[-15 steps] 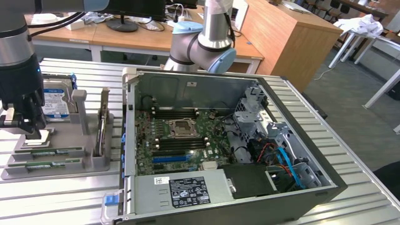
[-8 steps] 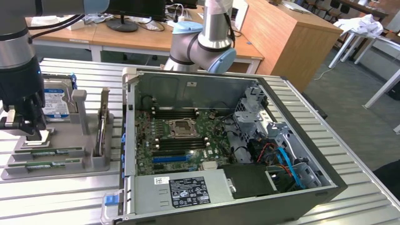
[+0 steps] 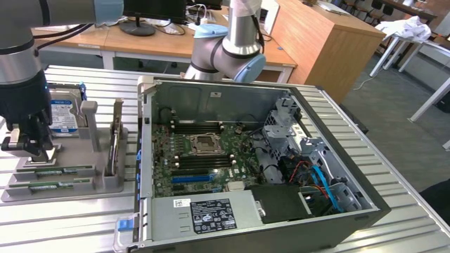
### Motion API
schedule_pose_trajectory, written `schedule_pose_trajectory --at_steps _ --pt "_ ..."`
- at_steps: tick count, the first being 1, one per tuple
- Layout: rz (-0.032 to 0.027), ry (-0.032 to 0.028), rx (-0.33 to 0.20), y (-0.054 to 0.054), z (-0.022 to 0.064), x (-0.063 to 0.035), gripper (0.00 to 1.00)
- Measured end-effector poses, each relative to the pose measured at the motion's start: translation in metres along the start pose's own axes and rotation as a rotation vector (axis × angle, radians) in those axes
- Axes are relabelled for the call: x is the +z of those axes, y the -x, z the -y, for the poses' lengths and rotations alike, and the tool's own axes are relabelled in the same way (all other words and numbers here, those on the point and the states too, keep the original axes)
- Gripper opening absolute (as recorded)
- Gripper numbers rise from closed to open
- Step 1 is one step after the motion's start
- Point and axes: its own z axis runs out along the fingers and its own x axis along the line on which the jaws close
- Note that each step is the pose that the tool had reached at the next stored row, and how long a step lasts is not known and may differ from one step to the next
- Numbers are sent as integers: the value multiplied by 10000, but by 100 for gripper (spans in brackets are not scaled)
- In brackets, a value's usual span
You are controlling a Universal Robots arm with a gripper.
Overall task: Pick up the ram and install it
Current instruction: 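Pick up the ram and move it above insertion slot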
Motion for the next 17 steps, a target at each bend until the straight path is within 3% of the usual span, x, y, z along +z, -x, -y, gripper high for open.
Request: schedule_pose_trajectory --at_steps 10,17 --pt "0 0 0 -2 2 109 35" --pt "1 -1 0 -32 2 115 35"
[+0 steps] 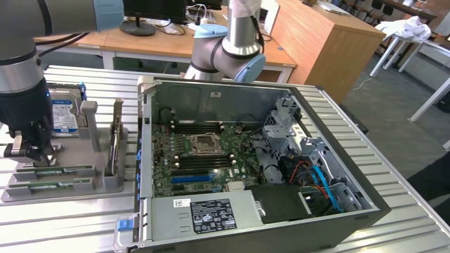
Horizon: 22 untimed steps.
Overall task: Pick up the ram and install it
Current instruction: 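Pick up the ram and move it above insertion slot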
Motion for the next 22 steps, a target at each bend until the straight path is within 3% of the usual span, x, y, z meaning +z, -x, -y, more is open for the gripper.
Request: schedule_pose_trajectory --at_steps 10,16,22 --pt "-1 1 0 -99 -2 -2 35" --pt "-1 1 0 -101 -2 0 35" --pt "1 1 0 -106 0 64 35"
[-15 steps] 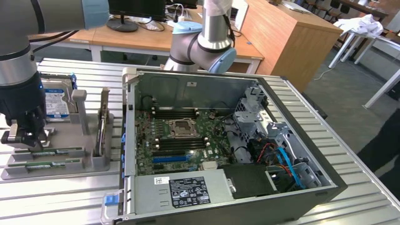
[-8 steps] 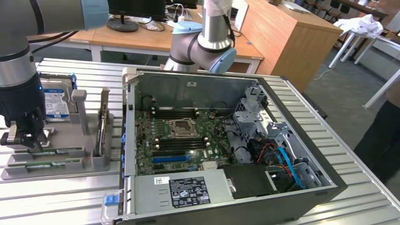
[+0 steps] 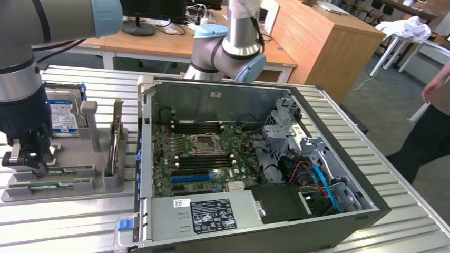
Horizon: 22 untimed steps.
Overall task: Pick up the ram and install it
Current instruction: 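Pick up the ram and move it above insertion slot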
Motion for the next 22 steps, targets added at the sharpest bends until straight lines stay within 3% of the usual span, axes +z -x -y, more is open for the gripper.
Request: schedule_pose_trajectory --at_steps 15,22 --pt "0 0 0 -8 3 164 35" --pt "0 0 -1 -25 4 168 35"
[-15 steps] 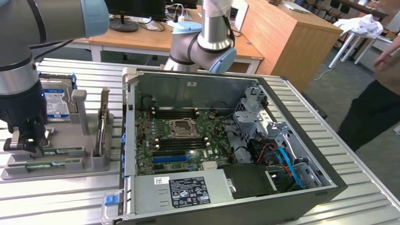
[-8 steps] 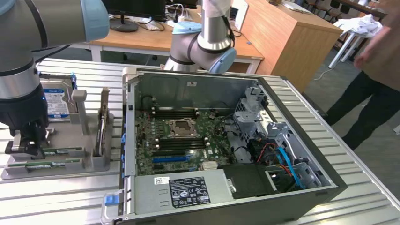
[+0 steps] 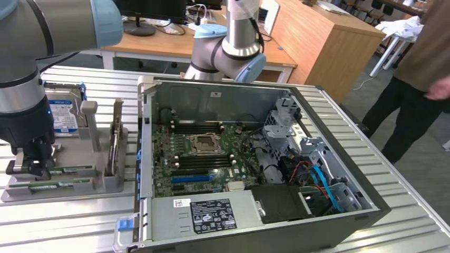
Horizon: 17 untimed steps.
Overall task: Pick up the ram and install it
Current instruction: 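Pick up the ram and move it above insertion slot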
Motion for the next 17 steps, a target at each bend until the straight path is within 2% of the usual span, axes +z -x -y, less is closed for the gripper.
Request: schedule_pose_trajectory --at_steps 7,17 --pt "0 0 1 -5 -1 12 35" --pt "0 0 1 -17 1 98 35"
